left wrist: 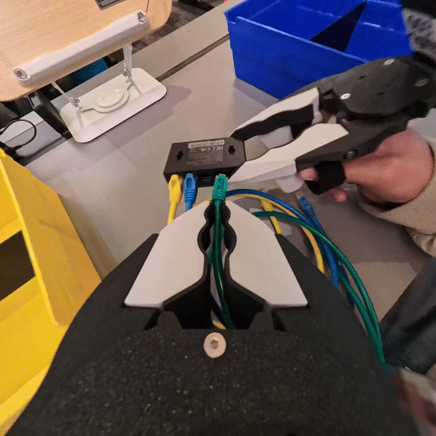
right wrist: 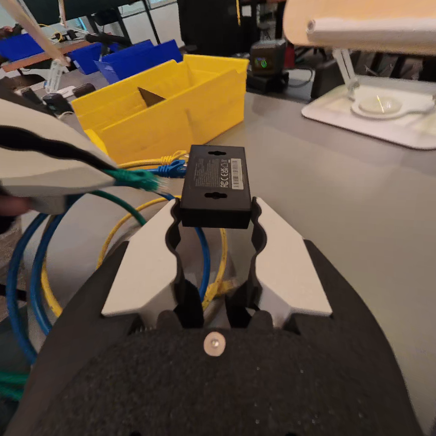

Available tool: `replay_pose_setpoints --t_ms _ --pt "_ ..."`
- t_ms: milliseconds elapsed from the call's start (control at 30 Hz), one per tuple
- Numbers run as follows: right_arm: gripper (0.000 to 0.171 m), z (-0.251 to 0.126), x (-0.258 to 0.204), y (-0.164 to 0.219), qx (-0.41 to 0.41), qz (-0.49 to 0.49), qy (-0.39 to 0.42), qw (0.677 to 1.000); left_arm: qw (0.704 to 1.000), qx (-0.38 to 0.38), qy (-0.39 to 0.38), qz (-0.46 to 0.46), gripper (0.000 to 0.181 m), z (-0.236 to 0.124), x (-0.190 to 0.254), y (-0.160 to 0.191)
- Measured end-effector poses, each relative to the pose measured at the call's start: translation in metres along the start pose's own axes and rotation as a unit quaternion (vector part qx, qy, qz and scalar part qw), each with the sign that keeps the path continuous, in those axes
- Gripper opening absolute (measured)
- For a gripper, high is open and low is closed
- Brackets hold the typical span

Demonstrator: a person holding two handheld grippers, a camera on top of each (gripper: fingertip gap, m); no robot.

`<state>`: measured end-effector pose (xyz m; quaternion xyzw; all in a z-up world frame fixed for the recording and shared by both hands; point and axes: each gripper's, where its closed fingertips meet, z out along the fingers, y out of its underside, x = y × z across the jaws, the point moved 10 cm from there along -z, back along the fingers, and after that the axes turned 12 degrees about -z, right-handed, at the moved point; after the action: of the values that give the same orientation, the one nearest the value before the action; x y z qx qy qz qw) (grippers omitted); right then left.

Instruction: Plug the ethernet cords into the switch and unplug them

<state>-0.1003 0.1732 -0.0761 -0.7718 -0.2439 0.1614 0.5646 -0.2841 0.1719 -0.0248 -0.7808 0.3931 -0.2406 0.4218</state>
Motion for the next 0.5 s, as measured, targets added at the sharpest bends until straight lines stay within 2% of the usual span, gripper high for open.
replay_pose_setpoints --t_ms 100,300,500 --pt "0.060 -0.002 -0.009 -0.009 0.001 -0.023 0.003 1.000 1.000 -0.001 -0.005 -0.002 0.006 0.003 -0.001 0.003" --pt "0.060 0.001 -0.008 -0.006 -0.003 -0.003 -0.006 1.000 0.999 0.010 0.000 -0.034 0.006 0.005 -0.003 0.008" --pt "0.059 0.002 -0.008 -0.003 0.005 0.027 -0.008 1.000 0.990 0.076 0.010 -0.119 0.005 0.008 -0.006 0.021"
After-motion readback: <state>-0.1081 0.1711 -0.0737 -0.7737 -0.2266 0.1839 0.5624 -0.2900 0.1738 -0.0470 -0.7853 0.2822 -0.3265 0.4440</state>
